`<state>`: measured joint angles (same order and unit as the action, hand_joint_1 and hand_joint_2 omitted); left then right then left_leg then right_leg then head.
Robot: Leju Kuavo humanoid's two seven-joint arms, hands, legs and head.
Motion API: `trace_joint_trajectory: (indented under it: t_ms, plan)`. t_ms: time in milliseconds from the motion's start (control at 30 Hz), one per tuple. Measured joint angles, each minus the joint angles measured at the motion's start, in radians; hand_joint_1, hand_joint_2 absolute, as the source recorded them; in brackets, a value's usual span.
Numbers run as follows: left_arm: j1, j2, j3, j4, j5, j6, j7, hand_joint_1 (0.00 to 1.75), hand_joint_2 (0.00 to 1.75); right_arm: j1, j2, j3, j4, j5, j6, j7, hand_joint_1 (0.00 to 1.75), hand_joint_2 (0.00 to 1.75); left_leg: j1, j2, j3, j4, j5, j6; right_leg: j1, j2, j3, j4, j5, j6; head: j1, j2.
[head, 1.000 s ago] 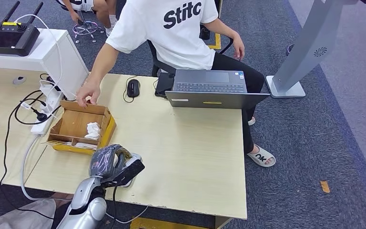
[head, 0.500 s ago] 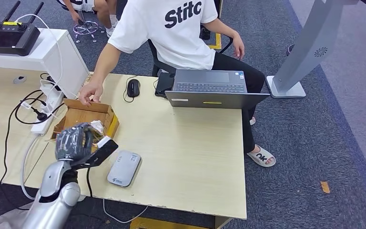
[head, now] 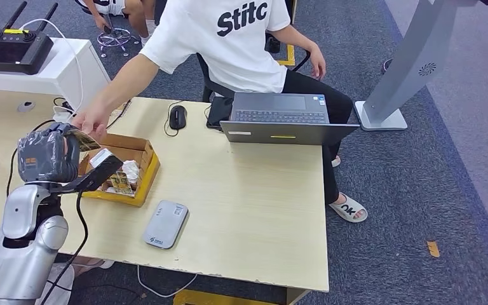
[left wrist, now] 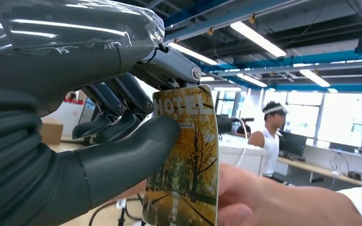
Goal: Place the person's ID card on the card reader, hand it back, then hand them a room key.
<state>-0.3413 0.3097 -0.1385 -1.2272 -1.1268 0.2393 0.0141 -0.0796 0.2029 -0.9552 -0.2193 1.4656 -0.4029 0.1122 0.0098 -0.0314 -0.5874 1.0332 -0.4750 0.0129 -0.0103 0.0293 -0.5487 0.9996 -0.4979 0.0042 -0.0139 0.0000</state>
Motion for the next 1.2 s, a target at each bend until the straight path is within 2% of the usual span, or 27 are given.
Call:
trace_joint_trajectory:
  t_ms: [267, 500, 633, 667, 800, 967, 1100, 1200]
  plan:
    - [-0.091, 0.031, -0.001, 0.001, -0.085, -0.017, 0.025, 1.75, 1.75, 0.0, 0.0, 0.0, 0.0, -0.001, 0.002, 0.011, 0.0, 1.75, 0.0, 0.0, 0.0, 0.0, 0.0, -0.001, 0.0, 0.0, 0.0, 0.0, 0.001, -0.001, 0.0, 0.0]
    - [-0.192, 0.049, -0.019, 0.118, -0.277, 0.058, 0.093, 1.75, 1.75, -0.004, 0.0, 0.013, 0.0, -0.001, 0.004, 0.017, 0.0, 1.75, 0.0, 0.0, 0.0, 0.0, 0.001, -0.001, 0.0, 0.0, -0.001, 0.0, 0.001, -0.001, 0.0, 0.0]
    - [-0.254, 0.034, -0.036, 0.23, -0.323, 0.103, 0.115, 0.04, 1.75, -0.008, 0.0, 0.016, 0.0, -0.003, 0.002, 0.031, 0.0, 1.75, 0.0, 0.0, 0.0, 0.0, 0.001, -0.001, 0.0, 0.0, 0.0, 0.0, 0.001, -0.001, 0.0, 0.0]
    - [-0.263, 0.028, -0.041, 0.254, -0.335, 0.113, 0.126, 0.0, 1.75, -0.008, 0.0, 0.017, 0.0, -0.003, 0.002, 0.036, 0.0, 1.75, 0.0, 0.0, 0.0, 0.0, 0.001, -0.001, 0.0, 0.0, 0.0, 0.0, 0.001, -0.001, 0.0, 0.0]
    - [-0.283, 0.001, -0.057, 0.32, -0.36, 0.144, 0.161, 0.0, 1.75, -0.008, 0.0, 0.018, 0.0, -0.006, 0.002, 0.042, 0.0, 1.75, 0.0, 0.001, 0.0, 0.0, 0.001, -0.002, 0.0, 0.002, 0.0, 0.0, 0.002, -0.002, 0.0, 0.0]
    - [-0.286, -0.019, -0.06, 0.358, -0.352, 0.163, 0.167, 0.0, 1.75, -0.007, 0.0, 0.018, 0.0, -0.008, 0.005, 0.036, 0.0, 1.75, 0.0, 0.002, -0.001, 0.0, 0.001, -0.002, 0.0, 0.002, 0.0, 0.0, 0.002, -0.002, 0.0, 0.0]
    - [-0.281, -0.028, -0.06, 0.368, -0.314, 0.173, 0.141, 0.0, 1.75, -0.007, 0.0, 0.018, 0.0, -0.01, 0.005, 0.031, 0.0, 1.75, 0.0, 0.002, -0.001, 0.0, 0.001, -0.002, 0.0, 0.002, 0.0, 0.0, 0.002, -0.002, 0.0, 0.0]
    - [-0.257, -0.033, -0.06, 0.344, -0.235, 0.177, 0.081, 0.0, 1.75, -0.005, 0.0, 0.018, 0.0, -0.015, 0.003, 0.026, 0.0, 1.75, 0.0, 0.002, -0.001, 0.0, 0.001, -0.002, 0.001, 0.002, 0.0, 0.001, 0.002, -0.002, 0.0, 0.0]
